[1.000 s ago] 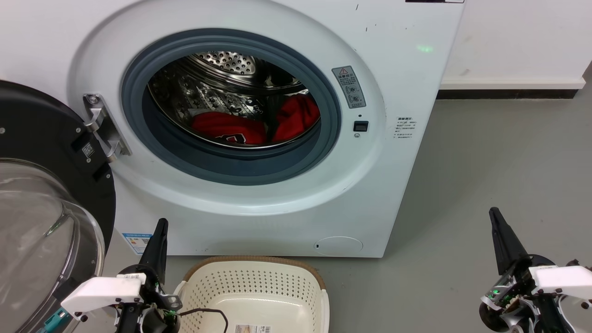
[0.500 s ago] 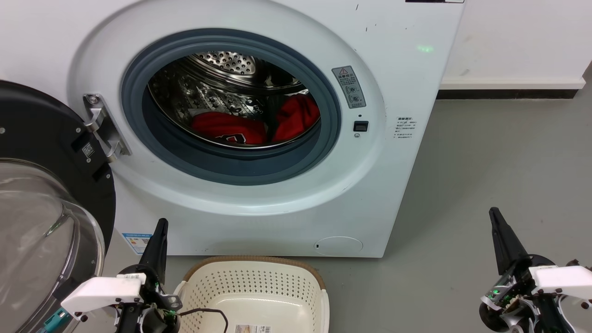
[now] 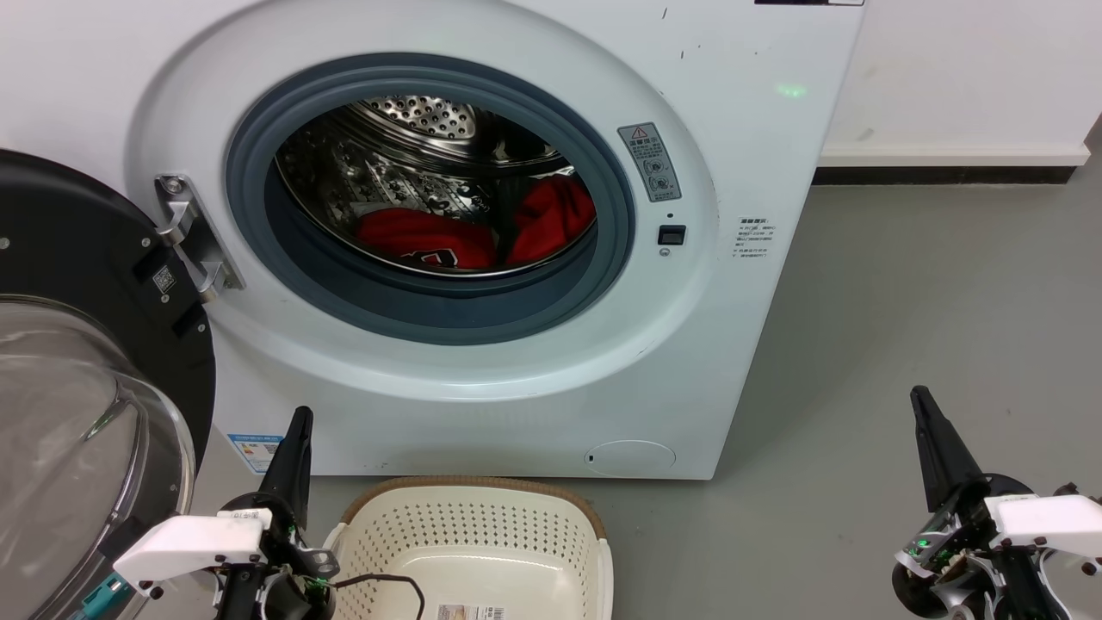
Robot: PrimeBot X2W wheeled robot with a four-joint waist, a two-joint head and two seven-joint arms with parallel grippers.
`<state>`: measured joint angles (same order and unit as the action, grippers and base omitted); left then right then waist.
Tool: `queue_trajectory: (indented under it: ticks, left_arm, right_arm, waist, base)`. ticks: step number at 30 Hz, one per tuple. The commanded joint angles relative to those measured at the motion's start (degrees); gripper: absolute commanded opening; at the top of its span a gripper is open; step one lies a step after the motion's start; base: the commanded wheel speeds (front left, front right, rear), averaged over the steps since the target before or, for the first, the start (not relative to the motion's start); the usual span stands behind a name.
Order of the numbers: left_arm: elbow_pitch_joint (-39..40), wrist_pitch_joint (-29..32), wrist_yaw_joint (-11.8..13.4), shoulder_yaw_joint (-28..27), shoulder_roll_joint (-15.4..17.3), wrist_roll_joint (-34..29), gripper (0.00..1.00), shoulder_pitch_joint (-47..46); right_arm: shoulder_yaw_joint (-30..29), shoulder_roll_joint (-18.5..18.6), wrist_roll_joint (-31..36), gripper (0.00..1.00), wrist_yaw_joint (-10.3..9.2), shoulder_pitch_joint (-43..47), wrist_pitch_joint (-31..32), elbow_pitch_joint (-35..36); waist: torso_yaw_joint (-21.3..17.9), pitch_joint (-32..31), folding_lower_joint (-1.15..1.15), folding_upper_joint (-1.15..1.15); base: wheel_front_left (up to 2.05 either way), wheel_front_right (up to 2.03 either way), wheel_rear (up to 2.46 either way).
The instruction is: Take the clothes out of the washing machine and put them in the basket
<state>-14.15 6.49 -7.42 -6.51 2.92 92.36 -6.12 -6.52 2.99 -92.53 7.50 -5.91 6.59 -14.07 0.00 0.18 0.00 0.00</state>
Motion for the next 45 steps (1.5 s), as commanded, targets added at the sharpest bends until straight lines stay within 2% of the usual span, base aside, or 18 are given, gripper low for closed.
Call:
queue_trajectory:
  ticks: [1,5,6,24,33,38,45]
  left_arm:
    - [0.06,0.26,-0.25,-0.10,-0.11,0.12,0.00,-0.32]
    - [0.06,0.26,-0.25,-0.10,-0.11,0.12,0.00,-0.32]
    - [-0.04,-0.03,0.01,0.00,0.00,-0.01,1.00,0.01]
    - [1.13,-4.43,0.04,0.77,-0.07,-3.64,1.00,3.87]
    - [1.58,-6.64,0.03,-2.36,-0.06,-10.82,1.00,4.52]
    - [2.57,-7.79,1.38,-4.09,-0.05,-15.79,1.00,4.61]
    - [7.14,-9.26,4.02,-4.15,-0.04,-24.00,1.00,5.15]
  right_arm:
    - [0.03,-0.19,0.25,0.00,-0.02,-0.68,0.03,-0.07]
    - [0.03,-0.19,0.25,0.00,-0.02,-0.68,0.03,-0.07]
    - [0.00,0.00,0.00,1.00,0.00,0.01,-0.02,-0.02]
    - [0.84,-0.04,3.99,1.00,0.00,3.13,-4.36,-0.32]
    - [-0.74,-0.04,16.61,1.00,0.00,3.39,-6.58,-0.75]
    - [-1.92,-0.04,27.74,1.00,0.00,3.33,-7.74,0.81]
    - [-1.92,-0.03,43.10,1.00,0.00,3.48,-9.26,7.02]
  waist:
    - [0.00,0.00,0.00,0.00]
    - [0.00,0.00,0.00,0.00]
    - [0.00,0.00,0.00,0.00]
    - [-0.28,-0.69,0.00,0.00]
    - [-0.41,-1.13,0.00,0.00]
    - [-0.47,-1.27,0.00,0.00]
    - [-0.48,-1.36,0.00,0.00]
  base:
    - [0.00,0.00,0.00]
    - [0.00,0.00,0.00]
    - [0.00,0.00,0.00]
    - [0.00,0.00,0.00]
    - [0.00,0.00,0.00]
    - [0.00,0.00,0.00]
    - [0.00,0.00,0.00]
